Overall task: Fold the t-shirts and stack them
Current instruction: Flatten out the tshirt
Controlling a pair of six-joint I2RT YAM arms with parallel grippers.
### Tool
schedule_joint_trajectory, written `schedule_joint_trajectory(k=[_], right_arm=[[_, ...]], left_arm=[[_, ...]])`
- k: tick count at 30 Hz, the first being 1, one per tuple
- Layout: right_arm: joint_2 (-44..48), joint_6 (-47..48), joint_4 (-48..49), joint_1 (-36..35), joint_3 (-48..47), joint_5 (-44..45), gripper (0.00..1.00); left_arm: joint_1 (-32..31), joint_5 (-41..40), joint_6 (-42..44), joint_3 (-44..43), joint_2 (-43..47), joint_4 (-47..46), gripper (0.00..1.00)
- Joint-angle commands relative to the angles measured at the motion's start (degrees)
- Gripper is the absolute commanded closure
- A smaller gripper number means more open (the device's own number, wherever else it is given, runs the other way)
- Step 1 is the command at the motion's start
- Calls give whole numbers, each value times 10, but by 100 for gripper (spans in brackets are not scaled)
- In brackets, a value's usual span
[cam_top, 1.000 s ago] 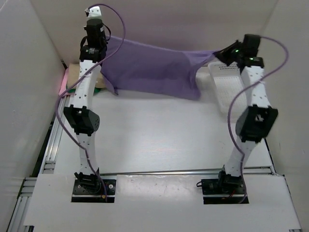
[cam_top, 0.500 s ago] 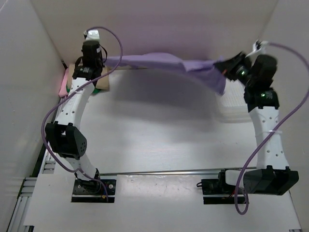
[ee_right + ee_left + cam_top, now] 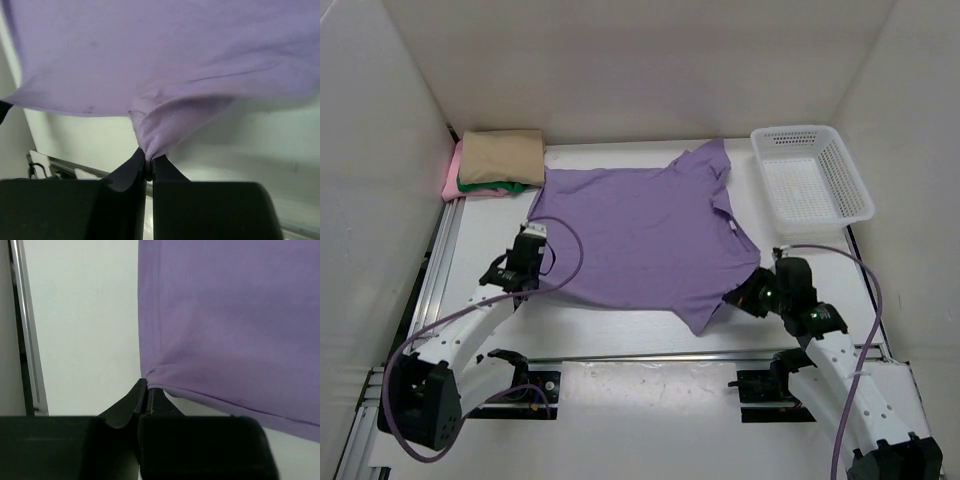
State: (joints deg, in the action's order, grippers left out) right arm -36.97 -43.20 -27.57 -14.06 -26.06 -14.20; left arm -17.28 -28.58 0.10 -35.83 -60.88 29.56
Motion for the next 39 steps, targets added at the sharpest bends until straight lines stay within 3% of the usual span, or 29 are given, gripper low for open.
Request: schedule_joint_trajectory(k=[1, 4, 13, 24, 34, 39], right_arm=[[22, -58, -5, -33, 52, 36, 100], [22, -65, -20, -55, 58, 70, 100], [-11, -42, -69, -63, -4, 99, 100], [66, -68, -156, -63, 36, 87, 100], [91, -62, -223, -63, -23, 133, 100], [63, -55, -168, -63, -23, 138, 100]], left_arm=[[23, -25, -1, 52, 34, 31, 90], [23, -20, -1, 92, 60, 50, 90], [29, 33, -1, 74, 76, 154, 90], [34, 47, -1, 80, 131, 255, 90], [34, 63, -1, 52, 142, 304, 90], [34, 110, -1, 45, 98, 263, 90]])
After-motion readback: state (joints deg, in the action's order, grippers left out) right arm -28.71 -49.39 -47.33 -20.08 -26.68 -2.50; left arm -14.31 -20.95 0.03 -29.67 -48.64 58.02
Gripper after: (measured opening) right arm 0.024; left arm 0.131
